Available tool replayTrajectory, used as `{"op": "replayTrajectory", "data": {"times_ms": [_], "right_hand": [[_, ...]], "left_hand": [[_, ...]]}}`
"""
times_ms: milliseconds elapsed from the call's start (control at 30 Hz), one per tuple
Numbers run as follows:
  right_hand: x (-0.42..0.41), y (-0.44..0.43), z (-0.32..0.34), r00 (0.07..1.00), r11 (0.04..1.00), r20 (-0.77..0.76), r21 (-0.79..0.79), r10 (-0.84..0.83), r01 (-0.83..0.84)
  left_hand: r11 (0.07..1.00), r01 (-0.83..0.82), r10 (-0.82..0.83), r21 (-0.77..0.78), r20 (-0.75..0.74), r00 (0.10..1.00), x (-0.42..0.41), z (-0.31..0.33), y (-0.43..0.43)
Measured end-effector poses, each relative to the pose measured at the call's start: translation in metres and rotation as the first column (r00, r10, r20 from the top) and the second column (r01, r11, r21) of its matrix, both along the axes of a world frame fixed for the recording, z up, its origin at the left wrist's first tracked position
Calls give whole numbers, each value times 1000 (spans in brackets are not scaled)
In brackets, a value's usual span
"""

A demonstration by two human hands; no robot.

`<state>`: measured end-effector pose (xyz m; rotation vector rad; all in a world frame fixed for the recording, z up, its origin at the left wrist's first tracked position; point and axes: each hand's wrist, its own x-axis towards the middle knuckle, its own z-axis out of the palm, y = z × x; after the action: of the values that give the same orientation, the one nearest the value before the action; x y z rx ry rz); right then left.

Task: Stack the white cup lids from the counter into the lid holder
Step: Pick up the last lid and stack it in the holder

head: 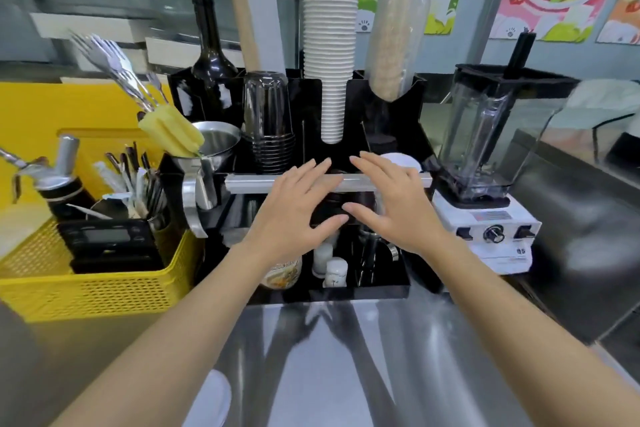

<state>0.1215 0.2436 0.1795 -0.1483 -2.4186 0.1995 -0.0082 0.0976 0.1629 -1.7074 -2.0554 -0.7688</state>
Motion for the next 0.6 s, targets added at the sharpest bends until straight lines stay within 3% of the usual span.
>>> {"op": "replayTrajectory", "data": {"times_ms": [233, 300, 600], "right_hand": [[-12, -90, -72, 941, 946, 205, -238, 269, -218], [-29, -136, -102, 871, 920, 328, -271, 365, -283], [-30, -177, -167, 694, 913, 605, -354, 390, -204]], "left_hand": [[974, -179, 198, -136, 139, 970, 5, -69, -107], [939, -286, 322, -190, 195, 927, 2, -99, -162], [841, -316, 469, -438, 301, 830, 5, -166, -214]]}}
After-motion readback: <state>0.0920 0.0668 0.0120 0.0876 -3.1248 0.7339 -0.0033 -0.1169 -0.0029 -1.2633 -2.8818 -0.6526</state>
